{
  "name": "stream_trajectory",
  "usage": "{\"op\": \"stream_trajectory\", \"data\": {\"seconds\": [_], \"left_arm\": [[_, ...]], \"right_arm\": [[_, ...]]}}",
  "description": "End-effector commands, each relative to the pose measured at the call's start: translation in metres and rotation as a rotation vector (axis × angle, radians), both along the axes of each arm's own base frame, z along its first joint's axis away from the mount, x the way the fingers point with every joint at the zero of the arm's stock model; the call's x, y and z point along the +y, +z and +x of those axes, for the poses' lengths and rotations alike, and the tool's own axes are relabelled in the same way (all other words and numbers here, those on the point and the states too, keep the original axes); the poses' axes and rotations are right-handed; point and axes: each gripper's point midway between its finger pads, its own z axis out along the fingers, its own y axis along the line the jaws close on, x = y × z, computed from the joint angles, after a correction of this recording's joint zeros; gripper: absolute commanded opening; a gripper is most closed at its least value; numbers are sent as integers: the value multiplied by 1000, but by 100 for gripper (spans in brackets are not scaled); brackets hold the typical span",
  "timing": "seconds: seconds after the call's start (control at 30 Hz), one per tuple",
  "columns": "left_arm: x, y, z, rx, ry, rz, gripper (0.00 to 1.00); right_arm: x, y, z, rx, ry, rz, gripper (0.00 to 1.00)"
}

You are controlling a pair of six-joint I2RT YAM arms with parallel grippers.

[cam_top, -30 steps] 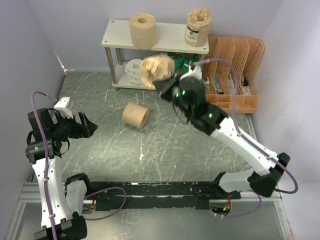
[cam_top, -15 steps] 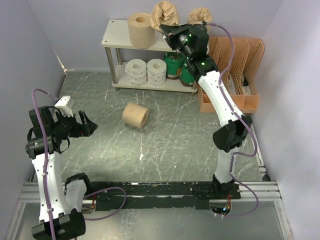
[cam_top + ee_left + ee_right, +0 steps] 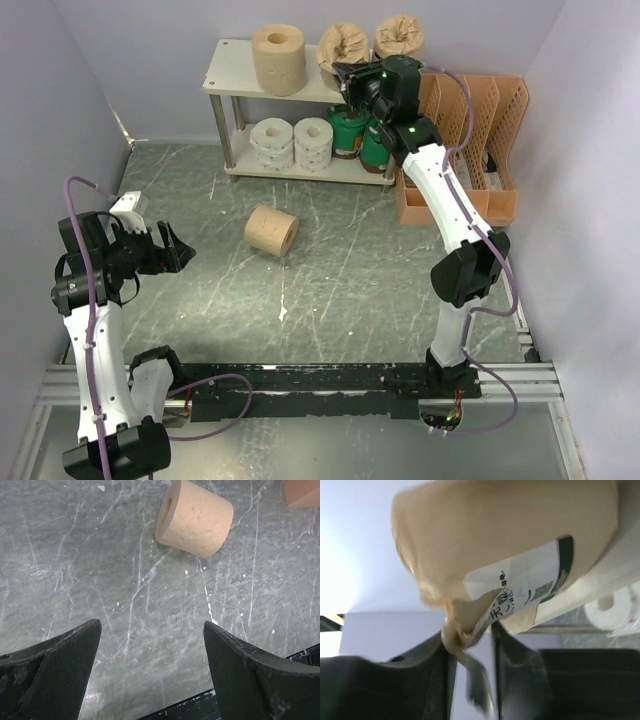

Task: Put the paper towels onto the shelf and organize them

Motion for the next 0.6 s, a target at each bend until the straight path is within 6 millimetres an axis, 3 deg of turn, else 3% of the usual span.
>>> {"op": "stream_trajectory", "data": {"seconds": [0.0, 0.1, 0.27, 0.37, 0.43, 0.47, 0.5, 0.57], "left_arm": [[3, -2, 1, 3, 12, -2, 95], [3, -1, 1, 1, 14, -1, 95], [3, -2, 1, 5, 14, -3, 95], [3, -2, 1, 4, 14, -2, 95], [3, -1, 1, -3, 18, 1, 95], [4, 0, 0, -7, 20, 3, 95], [4, 1, 0, -13, 20, 5, 95], [4, 3, -1, -22, 21, 7, 95]], "right_arm": [[-22, 39, -8, -90, -42, 36, 48], [-24, 50, -7, -126, -48, 11, 97], [-16, 85, -14, -248, -4, -60, 100], [14, 102, -52, -350, 88, -189, 100], [52, 62, -93, -330, 97, -376, 100], [58, 50, -118, -355, 58, -463, 100], [63, 21, -142, -343, 34, -546, 100], [52, -35, -171, -285, -11, -637, 100]]}}
